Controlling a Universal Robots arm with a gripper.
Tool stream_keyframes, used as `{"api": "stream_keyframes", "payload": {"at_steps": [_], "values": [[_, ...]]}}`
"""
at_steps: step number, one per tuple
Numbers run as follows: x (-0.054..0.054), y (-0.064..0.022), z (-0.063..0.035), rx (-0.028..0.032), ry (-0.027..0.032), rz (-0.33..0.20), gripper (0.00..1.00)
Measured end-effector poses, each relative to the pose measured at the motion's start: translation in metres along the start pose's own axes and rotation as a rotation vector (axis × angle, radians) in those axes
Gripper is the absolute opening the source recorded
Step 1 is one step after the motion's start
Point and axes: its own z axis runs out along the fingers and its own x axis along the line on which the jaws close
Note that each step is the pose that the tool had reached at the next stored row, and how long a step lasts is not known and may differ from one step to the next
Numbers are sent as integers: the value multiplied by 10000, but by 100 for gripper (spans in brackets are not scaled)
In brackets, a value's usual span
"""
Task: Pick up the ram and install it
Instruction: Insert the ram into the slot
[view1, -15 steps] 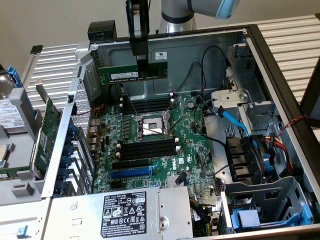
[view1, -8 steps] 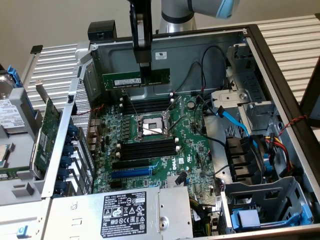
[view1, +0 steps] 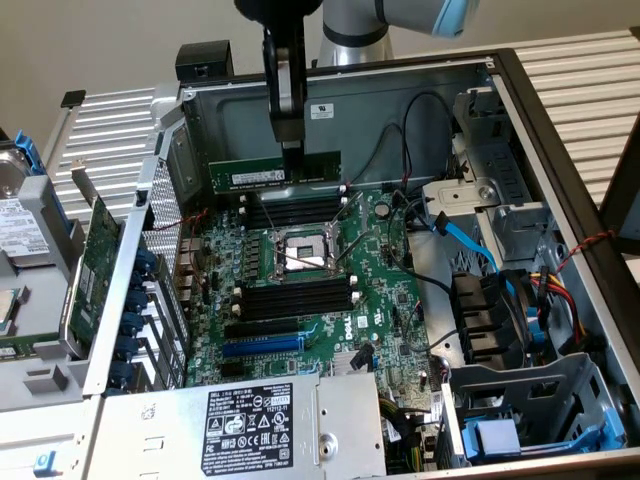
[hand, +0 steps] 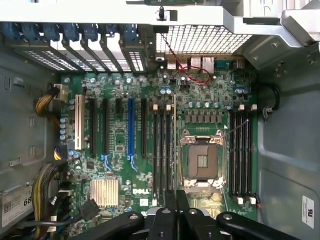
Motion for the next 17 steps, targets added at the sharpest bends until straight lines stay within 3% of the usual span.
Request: {"api": "stream_keyframes", "payload": {"at_steps": [3, 7, 17], "values": [[0, 0, 23, 5, 106, 16, 12], [1, -2, 38, 6, 106, 16, 12], [0, -4, 218, 6, 108, 14, 12]]}}
